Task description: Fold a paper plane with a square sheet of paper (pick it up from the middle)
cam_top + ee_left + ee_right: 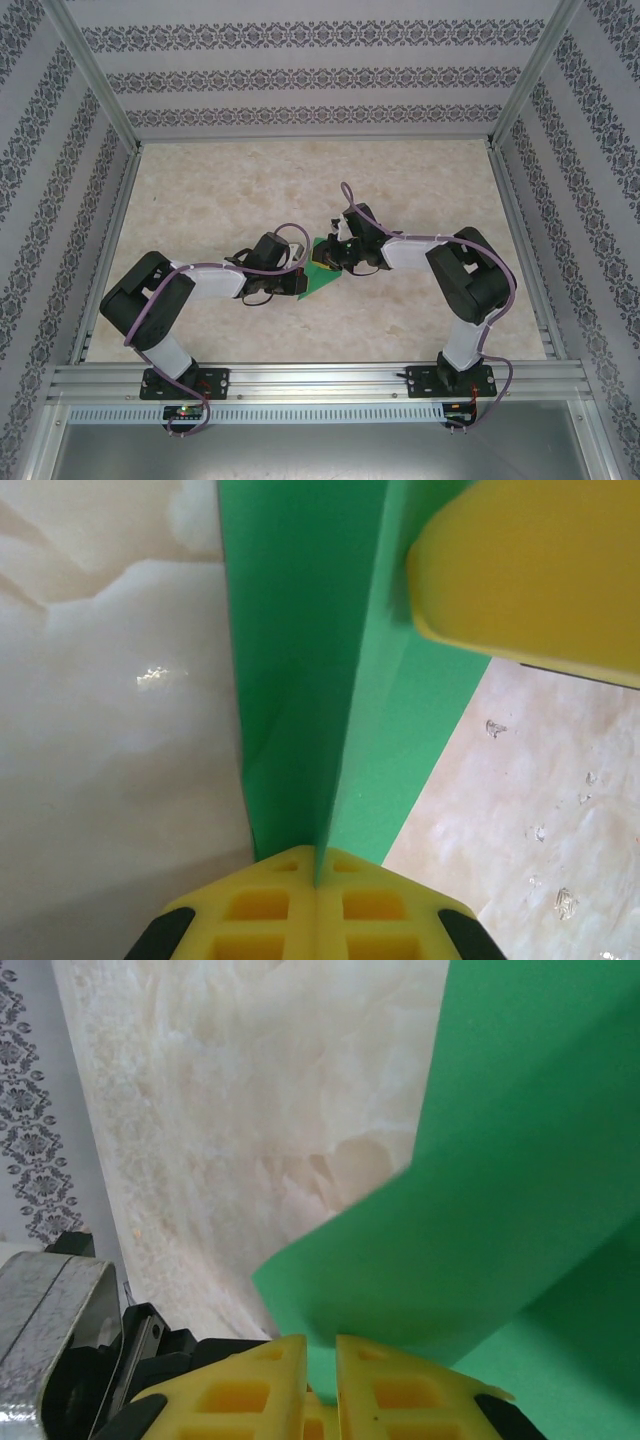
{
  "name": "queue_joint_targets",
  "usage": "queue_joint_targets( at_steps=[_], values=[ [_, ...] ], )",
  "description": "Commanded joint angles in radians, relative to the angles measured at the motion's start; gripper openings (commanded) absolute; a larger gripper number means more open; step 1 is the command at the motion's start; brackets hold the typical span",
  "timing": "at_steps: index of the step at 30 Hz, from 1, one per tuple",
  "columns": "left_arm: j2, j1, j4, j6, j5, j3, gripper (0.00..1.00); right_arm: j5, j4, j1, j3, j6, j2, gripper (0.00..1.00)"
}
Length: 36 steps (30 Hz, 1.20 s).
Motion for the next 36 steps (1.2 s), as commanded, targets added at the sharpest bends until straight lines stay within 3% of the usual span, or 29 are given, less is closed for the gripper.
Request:
queue_joint_targets(
  at_steps=[1,8,21,36],
  values=[
    [0.014,0.013,-0.014,0.025,0.003,0.017,0.11,0.024,0.017,-0.009,0.030,0.001,0.012,0.16],
    [-0.009,0.014,-0.052,0.064,-0.006,0.022,0.22,0.038,0.006,-0.016,0.029,0.002,0.012,0.16],
    [-0.062,0.014,-0.122,0.147,-0.019,0.038,0.30,0.038,-0.001,-0.018,0.033,0.002,0.004,0.16],
    [-0.029,0.011,-0.153,0.193,-0.040,0.062,0.28,0.031,-0.001,-0.018,0.038,0.003,0.001,0.16]
  ],
)
